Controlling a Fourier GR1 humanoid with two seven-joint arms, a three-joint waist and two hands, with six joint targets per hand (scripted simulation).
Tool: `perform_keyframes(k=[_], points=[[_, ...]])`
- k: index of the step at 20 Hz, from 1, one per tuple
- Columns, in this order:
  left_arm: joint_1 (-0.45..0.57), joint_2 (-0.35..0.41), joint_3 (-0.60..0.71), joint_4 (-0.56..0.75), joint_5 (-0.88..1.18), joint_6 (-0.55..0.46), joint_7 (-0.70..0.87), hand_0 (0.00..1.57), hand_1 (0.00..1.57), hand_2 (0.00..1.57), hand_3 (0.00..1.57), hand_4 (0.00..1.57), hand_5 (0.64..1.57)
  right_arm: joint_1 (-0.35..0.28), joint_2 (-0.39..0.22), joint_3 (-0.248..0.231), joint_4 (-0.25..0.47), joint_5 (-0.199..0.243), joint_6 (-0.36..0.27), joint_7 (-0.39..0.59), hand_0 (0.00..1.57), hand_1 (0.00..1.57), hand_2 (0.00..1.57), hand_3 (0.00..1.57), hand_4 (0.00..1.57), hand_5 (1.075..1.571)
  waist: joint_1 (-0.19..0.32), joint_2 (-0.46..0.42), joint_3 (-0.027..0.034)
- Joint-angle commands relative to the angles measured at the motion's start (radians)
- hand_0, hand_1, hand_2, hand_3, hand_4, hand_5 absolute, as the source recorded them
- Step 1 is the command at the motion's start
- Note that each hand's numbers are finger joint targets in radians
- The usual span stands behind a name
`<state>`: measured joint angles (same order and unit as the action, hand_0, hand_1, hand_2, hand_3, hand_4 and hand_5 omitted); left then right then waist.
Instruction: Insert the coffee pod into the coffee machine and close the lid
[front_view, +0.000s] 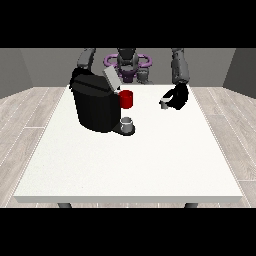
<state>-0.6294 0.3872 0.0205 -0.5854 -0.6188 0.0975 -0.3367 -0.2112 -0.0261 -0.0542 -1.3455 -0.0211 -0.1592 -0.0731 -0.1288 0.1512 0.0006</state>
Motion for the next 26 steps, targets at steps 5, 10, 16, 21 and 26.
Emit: perform_keyframes(k=[5, 10, 16, 21, 26], points=[[-0.105, 0.022, 0.002, -0.076, 0.021, -0.158, 0.006, 1.29, 1.29, 1.36, 1.34, 0.56, 1.571, -0.01, -0.023, -0.054, 0.1, -0.05, 0.029, -0.033, 0.0, 0.0, 0.0, 0.0, 0.46, 1.571, 0.023, -0.047, -0.0001], [-0.18, 0.046, 0.008, -0.103, 0.019, -0.213, 0.019, 1.25, 1.25, 1.33, 1.29, 0.57, 1.571, -0.023, -0.01, -0.029, 0.099, -0.029, 0.019, -0.039, 0.0, 0.0, 0.0, 0.0, 0.47, 1.571, 0.001, -0.056, -0.0003], [-0.262, 0.015, 0.033, -0.104, 0.011, -0.2, 0.104, 1.25, 1.25, 1.33, 1.28, 0.54, 1.571, -0.05, 0.025, 0.044, 0.075, -0.002, -0.003, -0.017, 0.0, 0.0, 0.0, 0.0, 0.49, 1.571, -0.046, -0.03, -0.0006], [-0.349, 0.123, 0.096, -0.076, 0.022, -0.217, 0.105, 1.01, 1.01, 1.2, 1.22, 0.54, 1.571, -0.062, -0.021, 0.045, 0.002, -0.02, 0.075, 0.034, 0.0, 0.0, 0.0, 0.0, 0.5, 1.571, -0.135, 0.019, -0.0009], [-0.437, 0.07, 0.112, -0.076, 0.035, -0.216, 0.182, 1.21, 1.21, 1.25, 1.2, 0.51, 1.571, -0.077, 0.025, 0.097, 0.001, -0.007, -0.002, -0.02, 0.0, 0.0, 0.0, 0.0, 0.52, 1.571, -0.14, 0.038, -0.0005]])
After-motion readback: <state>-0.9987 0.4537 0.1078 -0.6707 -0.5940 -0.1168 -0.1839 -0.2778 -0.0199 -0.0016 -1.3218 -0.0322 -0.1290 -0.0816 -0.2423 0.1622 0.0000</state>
